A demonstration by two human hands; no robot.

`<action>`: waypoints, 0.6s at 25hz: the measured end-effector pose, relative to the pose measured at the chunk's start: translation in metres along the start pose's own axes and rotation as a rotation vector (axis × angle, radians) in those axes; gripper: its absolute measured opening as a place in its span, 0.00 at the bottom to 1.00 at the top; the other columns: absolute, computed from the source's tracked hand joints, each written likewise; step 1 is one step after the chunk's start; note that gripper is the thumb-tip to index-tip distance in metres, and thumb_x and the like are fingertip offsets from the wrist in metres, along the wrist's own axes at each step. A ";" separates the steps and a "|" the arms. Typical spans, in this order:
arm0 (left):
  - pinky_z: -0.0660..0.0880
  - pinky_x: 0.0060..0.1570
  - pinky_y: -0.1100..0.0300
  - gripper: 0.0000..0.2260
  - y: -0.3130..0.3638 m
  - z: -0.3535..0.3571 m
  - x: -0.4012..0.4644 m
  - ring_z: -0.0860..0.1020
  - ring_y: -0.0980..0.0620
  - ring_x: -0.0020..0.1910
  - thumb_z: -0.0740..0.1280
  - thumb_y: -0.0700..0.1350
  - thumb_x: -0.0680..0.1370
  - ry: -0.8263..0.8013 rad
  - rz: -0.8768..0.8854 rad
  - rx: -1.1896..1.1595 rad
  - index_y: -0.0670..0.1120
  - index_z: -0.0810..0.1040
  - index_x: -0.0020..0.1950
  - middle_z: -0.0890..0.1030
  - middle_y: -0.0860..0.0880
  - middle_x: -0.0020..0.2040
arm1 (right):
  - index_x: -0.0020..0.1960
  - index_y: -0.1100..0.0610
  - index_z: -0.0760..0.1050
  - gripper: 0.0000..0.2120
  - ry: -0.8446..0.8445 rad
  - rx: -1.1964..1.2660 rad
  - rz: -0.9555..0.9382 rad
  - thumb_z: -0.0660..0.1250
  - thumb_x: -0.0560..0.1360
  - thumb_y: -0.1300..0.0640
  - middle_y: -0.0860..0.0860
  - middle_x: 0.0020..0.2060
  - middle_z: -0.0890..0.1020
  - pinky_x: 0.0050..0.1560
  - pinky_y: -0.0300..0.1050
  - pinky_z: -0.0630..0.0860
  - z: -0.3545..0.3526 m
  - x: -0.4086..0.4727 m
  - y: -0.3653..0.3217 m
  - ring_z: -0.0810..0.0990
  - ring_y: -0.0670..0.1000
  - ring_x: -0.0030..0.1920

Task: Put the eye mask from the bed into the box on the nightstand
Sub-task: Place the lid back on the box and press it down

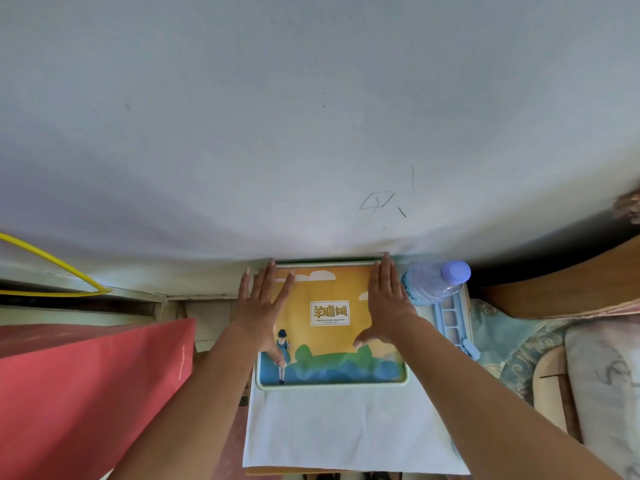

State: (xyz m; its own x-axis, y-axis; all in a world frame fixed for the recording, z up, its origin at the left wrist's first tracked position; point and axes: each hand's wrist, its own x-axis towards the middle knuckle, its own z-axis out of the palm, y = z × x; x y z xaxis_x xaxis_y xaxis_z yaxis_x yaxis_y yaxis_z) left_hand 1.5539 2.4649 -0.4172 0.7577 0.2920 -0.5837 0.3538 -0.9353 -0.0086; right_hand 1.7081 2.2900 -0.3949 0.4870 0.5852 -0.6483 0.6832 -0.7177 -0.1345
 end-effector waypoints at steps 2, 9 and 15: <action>0.26 0.64 0.40 0.70 -0.002 0.006 0.001 0.25 0.41 0.68 0.74 0.69 0.50 -0.022 -0.002 0.008 0.50 0.20 0.65 0.21 0.40 0.66 | 0.72 0.68 0.27 0.71 -0.042 -0.019 0.036 0.77 0.58 0.38 0.64 0.73 0.29 0.76 0.55 0.42 0.002 0.004 0.005 0.31 0.63 0.74; 0.23 0.61 0.39 0.71 -0.009 0.014 0.004 0.26 0.40 0.70 0.73 0.71 0.50 -0.007 0.017 -0.027 0.51 0.17 0.63 0.19 0.41 0.65 | 0.72 0.67 0.27 0.71 -0.029 -0.041 0.025 0.78 0.58 0.39 0.64 0.74 0.31 0.76 0.53 0.38 0.009 0.008 0.011 0.32 0.61 0.75; 0.18 0.56 0.41 0.72 -0.005 0.014 0.005 0.22 0.39 0.67 0.73 0.71 0.49 -0.038 0.019 -0.026 0.50 0.15 0.62 0.16 0.41 0.63 | 0.73 0.67 0.29 0.67 0.011 0.058 0.008 0.77 0.61 0.42 0.61 0.75 0.32 0.77 0.50 0.39 0.011 0.008 0.016 0.32 0.59 0.76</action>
State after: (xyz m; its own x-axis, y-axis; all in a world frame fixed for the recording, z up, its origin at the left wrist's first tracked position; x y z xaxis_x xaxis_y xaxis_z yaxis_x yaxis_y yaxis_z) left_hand 1.5483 2.4683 -0.4310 0.7432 0.2657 -0.6141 0.3539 -0.9350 0.0238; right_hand 1.7170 2.2793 -0.4100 0.4988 0.5832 -0.6411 0.6468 -0.7429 -0.1725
